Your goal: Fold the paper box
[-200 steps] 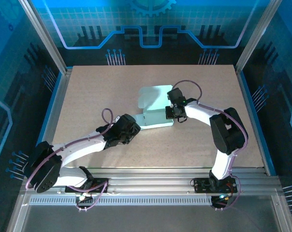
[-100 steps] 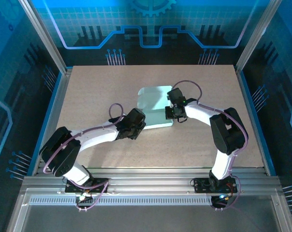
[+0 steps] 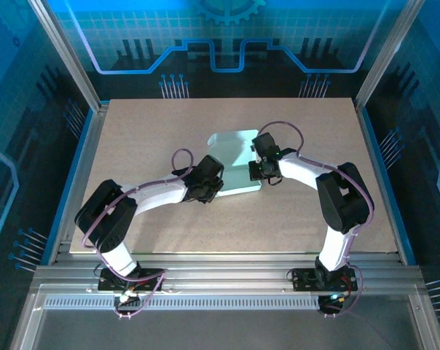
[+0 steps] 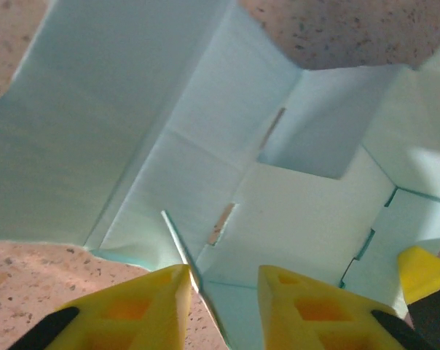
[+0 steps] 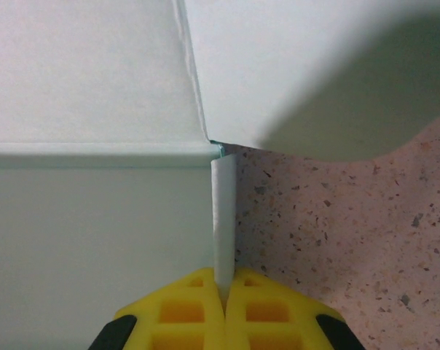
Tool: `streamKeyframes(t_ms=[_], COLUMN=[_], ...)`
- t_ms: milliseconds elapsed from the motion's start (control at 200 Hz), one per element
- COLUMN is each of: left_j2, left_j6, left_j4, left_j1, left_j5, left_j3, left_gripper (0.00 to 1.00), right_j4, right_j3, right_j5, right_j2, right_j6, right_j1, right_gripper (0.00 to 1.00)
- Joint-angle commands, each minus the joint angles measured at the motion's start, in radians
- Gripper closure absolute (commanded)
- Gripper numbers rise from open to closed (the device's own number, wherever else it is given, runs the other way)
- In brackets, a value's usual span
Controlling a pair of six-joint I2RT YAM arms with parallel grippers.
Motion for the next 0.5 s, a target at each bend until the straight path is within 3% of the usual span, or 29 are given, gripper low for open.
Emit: streamKeyframes(t_ms=[0,100,385,495], left_j2=[0.036,0.053,0.1,0.062], left_j6=[0.152,0.198,0.253,0.255], left_j4=[-0.132,-0.176,-0.206,-0.221], left_j1=[0.006,0.008,0.004,-0.005], left_j5=[0.019,0.025,0.11,0.05], left_j3=[0.089,0.12,0.162,0.159], left_gripper=[0.73,0.78,0.79,0.76], right_j4=[-0.059,-0.054,-0.062,-0.06], right_j3=[-0.01,-0.021,-0.034,-0.032], right_j5=[0.022,0.045,0.045,0.038], right_j2=[-0.017,-0.031,-0.042,-0.032], right_j6=[-0.076,-0.136,-0.165,-0.154], right_j1=[0.009,0.009,0.006,0.003], right_gripper=[1.0,1.0,1.0,1.0])
